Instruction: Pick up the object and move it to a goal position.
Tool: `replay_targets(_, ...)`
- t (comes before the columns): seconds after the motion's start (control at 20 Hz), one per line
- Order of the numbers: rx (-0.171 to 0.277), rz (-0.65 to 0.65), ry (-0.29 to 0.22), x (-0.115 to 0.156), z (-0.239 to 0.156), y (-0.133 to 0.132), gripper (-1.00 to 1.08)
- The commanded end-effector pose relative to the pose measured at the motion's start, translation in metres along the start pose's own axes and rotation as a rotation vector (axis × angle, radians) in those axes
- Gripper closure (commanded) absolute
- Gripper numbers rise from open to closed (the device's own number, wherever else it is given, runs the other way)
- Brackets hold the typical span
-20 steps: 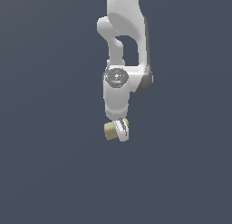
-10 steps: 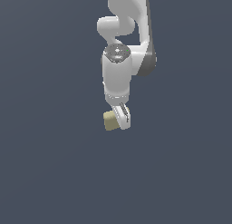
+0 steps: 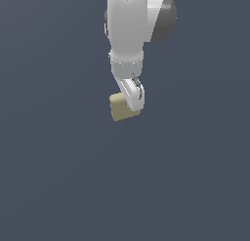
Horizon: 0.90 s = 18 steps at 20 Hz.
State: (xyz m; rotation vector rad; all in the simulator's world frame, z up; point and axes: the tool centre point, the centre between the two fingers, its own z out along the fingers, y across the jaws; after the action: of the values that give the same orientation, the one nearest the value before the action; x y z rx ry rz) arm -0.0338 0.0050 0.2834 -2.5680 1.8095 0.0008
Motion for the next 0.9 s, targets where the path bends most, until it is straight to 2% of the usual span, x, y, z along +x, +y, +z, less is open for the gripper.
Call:
replay_targets(0.0, 0.0, 0.0, 0.001, -0.003, -0.03, 0.009, 1.08)
replay_targets(0.45, 0.0, 0.001, 0.002, -0.015, -0.128, 0.033, 1.08)
replay_targets(0.85, 0.0, 0.0, 0.001, -0.021, -0.184, 0.045, 1.08)
